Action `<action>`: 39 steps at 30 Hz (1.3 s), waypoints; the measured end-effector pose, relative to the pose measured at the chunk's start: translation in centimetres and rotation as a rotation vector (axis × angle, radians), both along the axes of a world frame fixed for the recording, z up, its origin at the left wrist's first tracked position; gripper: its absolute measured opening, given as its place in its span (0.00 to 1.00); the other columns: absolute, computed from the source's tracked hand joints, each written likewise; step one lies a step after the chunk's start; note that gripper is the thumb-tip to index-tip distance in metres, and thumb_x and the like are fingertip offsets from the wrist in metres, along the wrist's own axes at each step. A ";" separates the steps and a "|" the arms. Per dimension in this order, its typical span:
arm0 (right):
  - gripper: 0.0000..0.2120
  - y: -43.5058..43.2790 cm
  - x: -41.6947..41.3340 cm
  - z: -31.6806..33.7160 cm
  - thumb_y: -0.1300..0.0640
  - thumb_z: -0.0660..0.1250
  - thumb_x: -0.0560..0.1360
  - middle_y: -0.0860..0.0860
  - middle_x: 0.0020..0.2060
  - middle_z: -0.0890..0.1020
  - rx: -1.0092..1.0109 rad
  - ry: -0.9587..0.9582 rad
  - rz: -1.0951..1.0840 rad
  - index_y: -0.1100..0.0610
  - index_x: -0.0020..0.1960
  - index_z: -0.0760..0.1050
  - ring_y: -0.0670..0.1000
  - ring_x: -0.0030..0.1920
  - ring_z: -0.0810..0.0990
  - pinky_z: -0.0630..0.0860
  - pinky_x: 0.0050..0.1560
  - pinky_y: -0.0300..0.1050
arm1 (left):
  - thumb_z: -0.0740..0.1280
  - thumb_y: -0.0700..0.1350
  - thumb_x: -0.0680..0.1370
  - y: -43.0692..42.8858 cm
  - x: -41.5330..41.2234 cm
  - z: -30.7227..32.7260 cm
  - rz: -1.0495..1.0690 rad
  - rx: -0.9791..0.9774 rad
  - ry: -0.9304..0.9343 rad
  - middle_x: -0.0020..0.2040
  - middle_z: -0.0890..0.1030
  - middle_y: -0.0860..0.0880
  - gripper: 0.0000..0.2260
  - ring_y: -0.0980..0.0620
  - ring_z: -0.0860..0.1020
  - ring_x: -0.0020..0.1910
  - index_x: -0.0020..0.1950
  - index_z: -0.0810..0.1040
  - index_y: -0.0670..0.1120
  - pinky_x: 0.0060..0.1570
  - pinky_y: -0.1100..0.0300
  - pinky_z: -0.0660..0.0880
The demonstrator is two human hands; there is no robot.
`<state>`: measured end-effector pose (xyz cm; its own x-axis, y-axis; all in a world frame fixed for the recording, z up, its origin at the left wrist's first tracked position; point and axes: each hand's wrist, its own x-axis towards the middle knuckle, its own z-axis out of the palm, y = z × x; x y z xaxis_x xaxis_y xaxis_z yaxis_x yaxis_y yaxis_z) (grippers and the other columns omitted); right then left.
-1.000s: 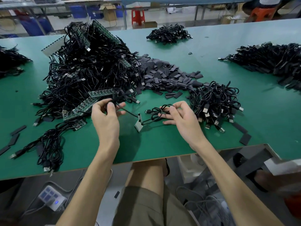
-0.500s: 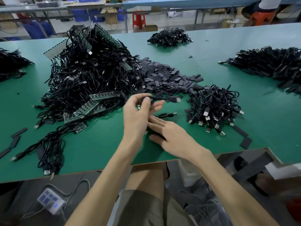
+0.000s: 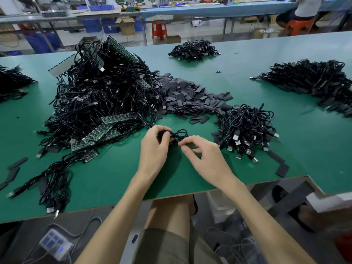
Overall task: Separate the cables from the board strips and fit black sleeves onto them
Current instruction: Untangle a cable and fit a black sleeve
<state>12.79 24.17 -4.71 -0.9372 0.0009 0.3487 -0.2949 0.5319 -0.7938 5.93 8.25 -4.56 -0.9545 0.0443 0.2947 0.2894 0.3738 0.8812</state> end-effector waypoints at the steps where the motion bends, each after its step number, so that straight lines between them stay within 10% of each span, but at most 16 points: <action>1: 0.07 0.0 0.0 0.0 0.58 0.67 0.82 0.46 0.53 0.85 -0.034 -0.004 0.000 0.55 0.59 0.81 0.43 0.53 0.83 0.80 0.55 0.39 | 0.65 0.40 0.82 -0.7 -0.2 -0.1 0.021 -0.021 0.013 0.51 0.83 0.50 0.06 0.54 0.82 0.51 0.52 0.81 0.48 0.57 0.51 0.79; 7: 0.11 -0.1 -0.3 0.0 0.58 0.68 0.82 0.45 0.54 0.84 -0.089 -0.030 0.004 0.55 0.64 0.77 0.41 0.56 0.81 0.79 0.52 0.34 | 0.66 0.39 0.82 -5.8 -1.3 1.0 0.173 -0.034 0.033 0.48 0.84 0.53 0.07 0.56 0.83 0.46 0.52 0.82 0.50 0.51 0.54 0.81; 16: 0.28 0.2 -0.4 -0.1 0.47 0.69 0.81 0.45 0.67 0.75 0.099 -0.022 -0.133 0.48 0.78 0.66 0.48 0.70 0.67 0.63 0.70 0.45 | 0.71 0.36 0.79 -0.7 0.2 2.9 -0.310 0.163 -0.025 0.37 0.84 0.46 0.03 0.48 0.82 0.30 0.52 0.83 0.40 0.31 0.53 0.77; 24: 0.06 0.8 -0.8 -0.2 0.54 0.68 0.82 0.46 0.31 0.80 -0.159 -0.079 -0.199 0.53 0.49 0.82 0.43 0.30 0.74 0.72 0.36 0.41 | 0.68 0.51 0.81 -0.1 0.5 0.9 -0.417 0.356 -0.278 0.53 0.85 0.43 0.14 0.43 0.82 0.34 0.59 0.81 0.42 0.27 0.58 0.74; 39: 0.03 1.2 -0.9 -0.6 0.61 0.69 0.81 0.54 0.34 0.85 -0.494 -0.120 -0.112 0.57 0.48 0.79 0.51 0.32 0.82 0.76 0.36 0.39 | 0.77 0.41 0.73 -1.3 -0.7 -0.7 -0.293 0.662 -0.337 0.41 0.83 0.47 0.17 0.51 0.79 0.42 0.60 0.82 0.41 0.40 0.64 0.75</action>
